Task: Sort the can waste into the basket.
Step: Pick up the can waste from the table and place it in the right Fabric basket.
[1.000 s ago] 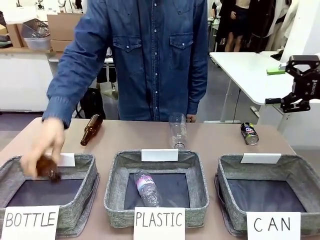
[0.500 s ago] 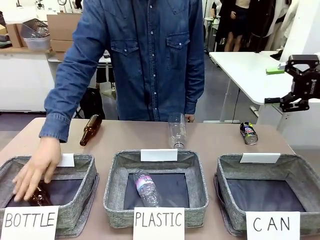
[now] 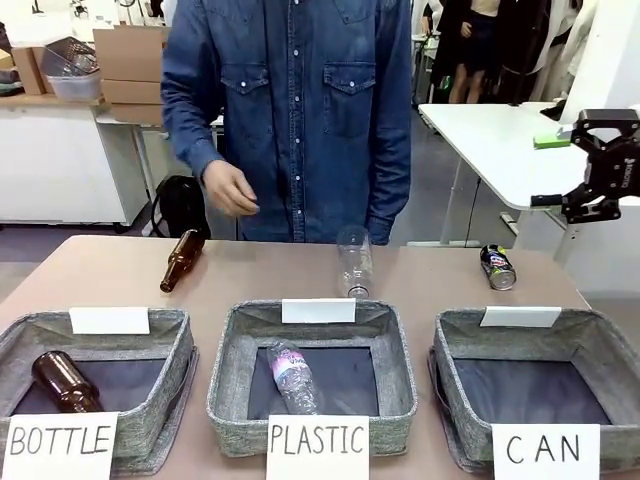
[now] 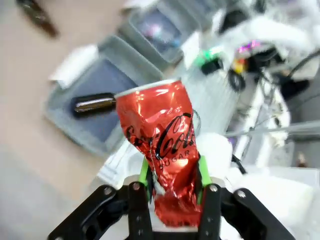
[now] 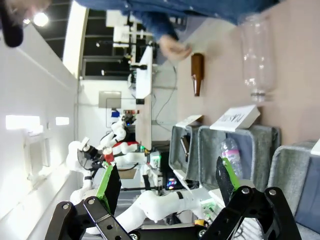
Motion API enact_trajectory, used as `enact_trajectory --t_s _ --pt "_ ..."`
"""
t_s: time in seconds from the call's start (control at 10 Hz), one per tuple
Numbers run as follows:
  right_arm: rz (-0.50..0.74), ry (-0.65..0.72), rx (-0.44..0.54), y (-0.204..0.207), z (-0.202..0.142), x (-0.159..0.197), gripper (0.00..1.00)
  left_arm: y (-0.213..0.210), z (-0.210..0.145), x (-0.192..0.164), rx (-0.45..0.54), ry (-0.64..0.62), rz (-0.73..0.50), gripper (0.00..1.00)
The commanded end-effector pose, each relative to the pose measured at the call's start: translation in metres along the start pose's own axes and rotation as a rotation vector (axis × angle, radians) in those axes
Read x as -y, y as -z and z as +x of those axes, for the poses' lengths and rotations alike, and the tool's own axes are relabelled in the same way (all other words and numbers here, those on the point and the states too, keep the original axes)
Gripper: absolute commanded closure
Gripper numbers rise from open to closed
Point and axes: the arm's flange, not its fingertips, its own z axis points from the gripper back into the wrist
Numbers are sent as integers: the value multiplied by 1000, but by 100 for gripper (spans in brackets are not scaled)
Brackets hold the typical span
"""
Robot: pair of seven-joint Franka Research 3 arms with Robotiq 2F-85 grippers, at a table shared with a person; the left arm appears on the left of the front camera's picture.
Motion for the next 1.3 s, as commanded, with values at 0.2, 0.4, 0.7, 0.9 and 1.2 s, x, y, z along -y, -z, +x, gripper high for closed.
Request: enact_trajectory --t_s 0.2,0.4,0.7,0.9,1.2 --pt "-62 -242 123 -160 -30 -39 0 145 121 45 -191 171 -131 60" --pt "-169 -244 120 -212 -62 -11 0 215 160 77 -182 228 -36 60" --pt "-157 -216 154 -225 -76 -15 0 301 230 101 403 -122 -111 60" --pt "-157 -216 154 -225 -76 -15 0 343 226 115 490 -370 -68 60" --pt "-157 -216 154 -225 -76 -15 0 323 231 98 254 -221 -108 60"
